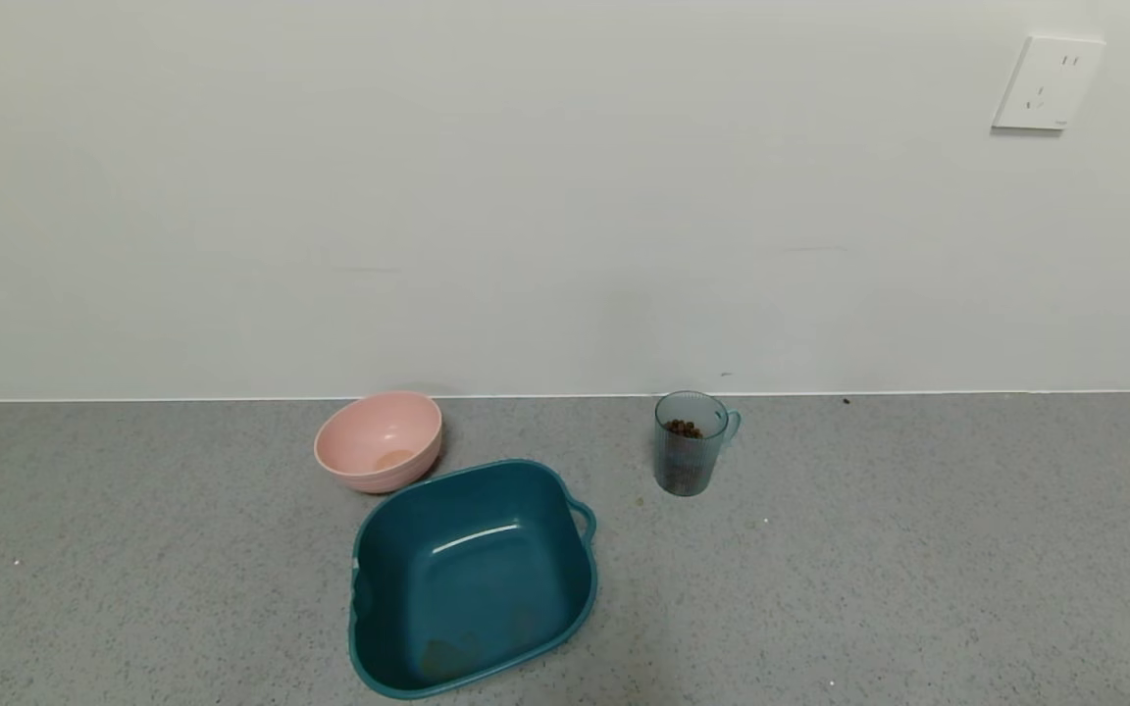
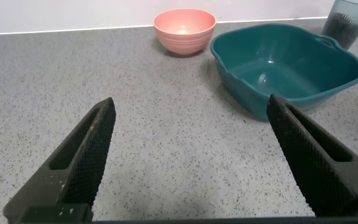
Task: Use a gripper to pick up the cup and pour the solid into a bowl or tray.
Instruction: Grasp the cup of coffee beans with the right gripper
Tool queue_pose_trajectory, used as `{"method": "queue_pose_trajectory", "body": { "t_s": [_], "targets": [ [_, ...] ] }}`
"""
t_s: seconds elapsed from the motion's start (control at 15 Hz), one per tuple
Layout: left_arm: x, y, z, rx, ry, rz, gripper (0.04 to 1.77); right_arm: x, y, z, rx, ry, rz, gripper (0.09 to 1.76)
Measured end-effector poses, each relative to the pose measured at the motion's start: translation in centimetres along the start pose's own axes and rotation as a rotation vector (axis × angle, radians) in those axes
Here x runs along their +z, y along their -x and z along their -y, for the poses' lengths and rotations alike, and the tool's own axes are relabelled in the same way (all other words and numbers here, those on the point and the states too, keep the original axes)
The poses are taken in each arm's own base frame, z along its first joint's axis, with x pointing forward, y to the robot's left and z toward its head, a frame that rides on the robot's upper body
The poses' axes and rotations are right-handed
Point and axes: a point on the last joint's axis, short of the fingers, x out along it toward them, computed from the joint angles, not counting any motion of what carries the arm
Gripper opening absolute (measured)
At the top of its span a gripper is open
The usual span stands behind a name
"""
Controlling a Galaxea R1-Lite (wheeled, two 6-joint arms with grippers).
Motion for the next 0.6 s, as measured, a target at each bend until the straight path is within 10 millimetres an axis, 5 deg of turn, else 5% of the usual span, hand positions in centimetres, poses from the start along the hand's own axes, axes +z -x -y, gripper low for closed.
{"method": "queue_pose_trajectory", "body": {
  "t_s": [0.33,0.6],
  "targets": [
    [0.0,0.0,0.0,0.0,0.0,0.0,1.75,5.4,-7.1,-0.1,0.092,0.028,-0.061,1.71],
    [0.0,0.0,0.0,0.0,0.0,0.0,1.75,5.5,-14.1,-1.7,0.235,0.011,-0.2,1.71]
  ]
}}
